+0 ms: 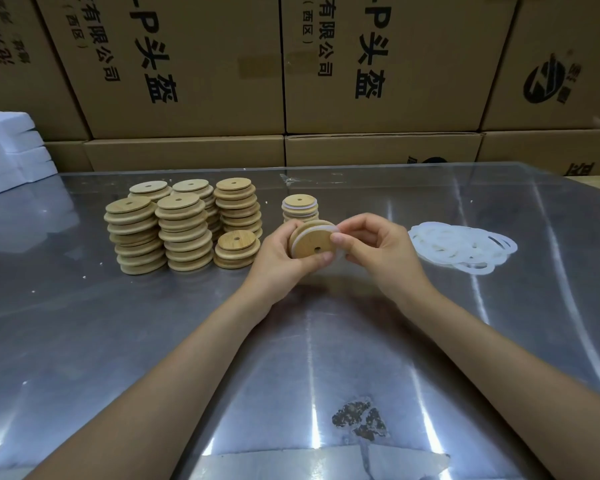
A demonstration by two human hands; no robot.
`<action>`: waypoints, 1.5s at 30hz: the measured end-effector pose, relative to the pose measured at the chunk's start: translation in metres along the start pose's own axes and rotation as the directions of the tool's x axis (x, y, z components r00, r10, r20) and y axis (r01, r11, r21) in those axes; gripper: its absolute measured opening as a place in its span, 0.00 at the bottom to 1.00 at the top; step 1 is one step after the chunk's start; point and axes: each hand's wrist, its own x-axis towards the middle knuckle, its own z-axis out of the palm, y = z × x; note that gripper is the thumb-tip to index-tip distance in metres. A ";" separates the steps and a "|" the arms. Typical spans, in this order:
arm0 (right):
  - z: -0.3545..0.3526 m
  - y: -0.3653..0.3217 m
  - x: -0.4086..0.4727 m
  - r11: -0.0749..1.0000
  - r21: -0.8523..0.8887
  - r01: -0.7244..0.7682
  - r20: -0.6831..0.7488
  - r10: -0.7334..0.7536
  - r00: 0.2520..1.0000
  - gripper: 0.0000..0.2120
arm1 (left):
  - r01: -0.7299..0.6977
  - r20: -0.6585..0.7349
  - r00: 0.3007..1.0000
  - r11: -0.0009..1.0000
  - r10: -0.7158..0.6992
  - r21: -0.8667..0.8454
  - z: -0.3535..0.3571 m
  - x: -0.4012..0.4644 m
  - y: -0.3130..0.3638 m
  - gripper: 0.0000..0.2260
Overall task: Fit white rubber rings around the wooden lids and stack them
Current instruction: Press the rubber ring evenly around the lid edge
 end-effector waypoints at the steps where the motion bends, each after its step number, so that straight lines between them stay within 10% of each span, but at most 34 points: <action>1: 0.000 0.000 0.000 1.000 -0.026 0.016 -0.008 -0.017 1.000 0.07 | -0.015 0.001 1.000 0.997 0.015 0.071 -0.001 0.001 0.000 0.12; 6: 0.002 0.001 -0.003 0.943 -0.302 0.136 0.029 -0.134 0.991 0.08 | -0.090 -0.012 0.993 0.836 0.115 0.541 -0.001 0.001 -0.001 0.11; 15: -0.003 0.000 0.001 1.000 0.002 -0.022 0.032 0.022 0.999 0.05 | -0.062 -0.014 0.997 0.890 0.076 0.451 0.002 0.003 -0.003 0.13; 45: -0.008 -0.004 0.001 0.972 0.003 -0.234 0.052 0.234 0.971 0.02 | -0.018 -0.086 0.996 1.000 0.020 0.020 0.002 0.002 -0.004 0.10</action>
